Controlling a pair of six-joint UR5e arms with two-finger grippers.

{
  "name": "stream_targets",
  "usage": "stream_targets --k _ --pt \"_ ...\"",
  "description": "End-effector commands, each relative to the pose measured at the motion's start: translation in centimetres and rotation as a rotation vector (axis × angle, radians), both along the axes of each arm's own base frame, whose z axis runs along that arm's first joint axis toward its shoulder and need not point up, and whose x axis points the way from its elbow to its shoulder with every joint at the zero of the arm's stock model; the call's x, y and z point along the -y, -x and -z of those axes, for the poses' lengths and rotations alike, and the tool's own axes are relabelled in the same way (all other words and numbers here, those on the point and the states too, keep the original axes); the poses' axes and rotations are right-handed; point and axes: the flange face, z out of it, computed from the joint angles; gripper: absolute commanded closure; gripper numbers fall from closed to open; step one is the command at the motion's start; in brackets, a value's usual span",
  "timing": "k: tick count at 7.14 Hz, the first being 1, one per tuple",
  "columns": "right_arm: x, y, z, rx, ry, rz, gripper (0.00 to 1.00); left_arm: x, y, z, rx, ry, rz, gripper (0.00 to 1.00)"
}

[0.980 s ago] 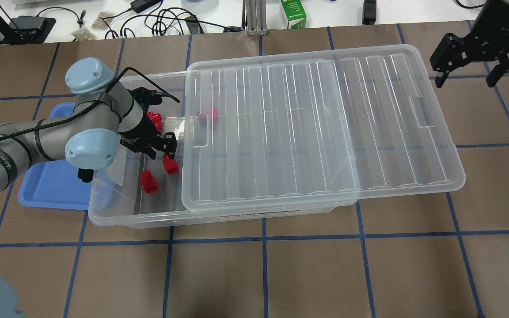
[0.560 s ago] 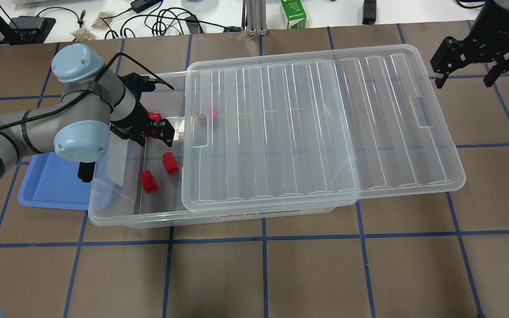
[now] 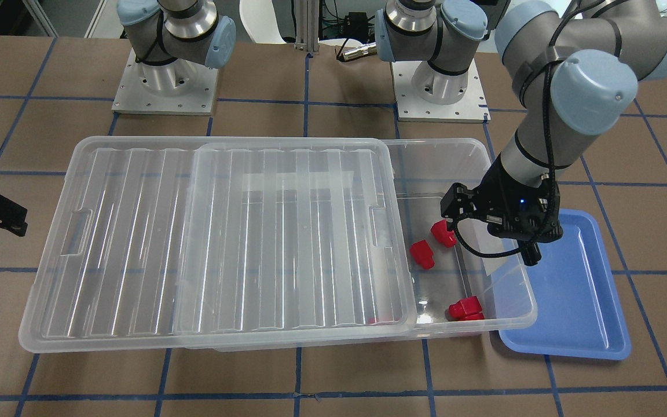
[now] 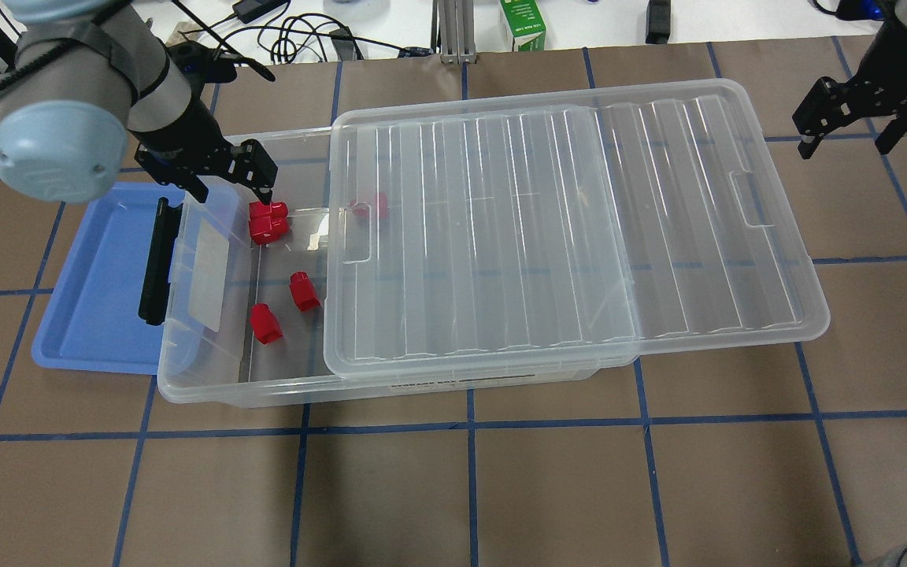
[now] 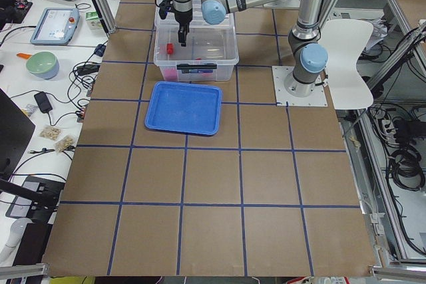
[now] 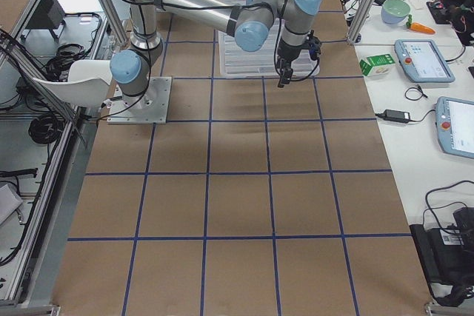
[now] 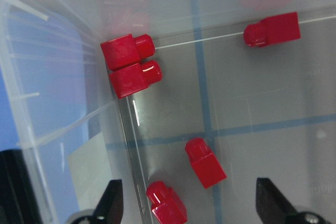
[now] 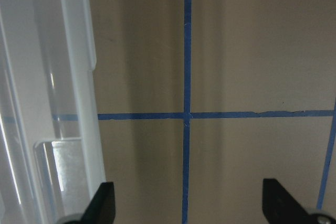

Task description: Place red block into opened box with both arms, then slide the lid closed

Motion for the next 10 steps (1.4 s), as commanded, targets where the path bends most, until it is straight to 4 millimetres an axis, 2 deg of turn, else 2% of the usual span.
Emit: stream_targets --k 1,2,3,6,10 --pt "1.2 0.8 2.8 0.009 -0.028 -0.025 0.0 -2.2 2.8 -6.0 0.061 0.027 0.053 0.0" --pt "1.2 0.8 3.2 0.011 -0.037 -0.027 0.0 -3.5 3.7 -7.4 0.063 0.04 0.07 0.0" --pt "1.1 0.7 3.5 0.021 -0.048 -0.025 0.0 -4.1 3.7 -8.1 0.064 0.042 0.067 0.0" --pt "0.4 0.3 5.6 0.037 -0.081 -0.024 0.0 -3.2 3.5 -7.0 0.064 0.028 0.066 0.0" --pt "0.4 -0.5 5.2 0.041 -0.076 -0.022 0.0 -3.5 3.2 -7.5 0.07 0.034 0.061 0.0"
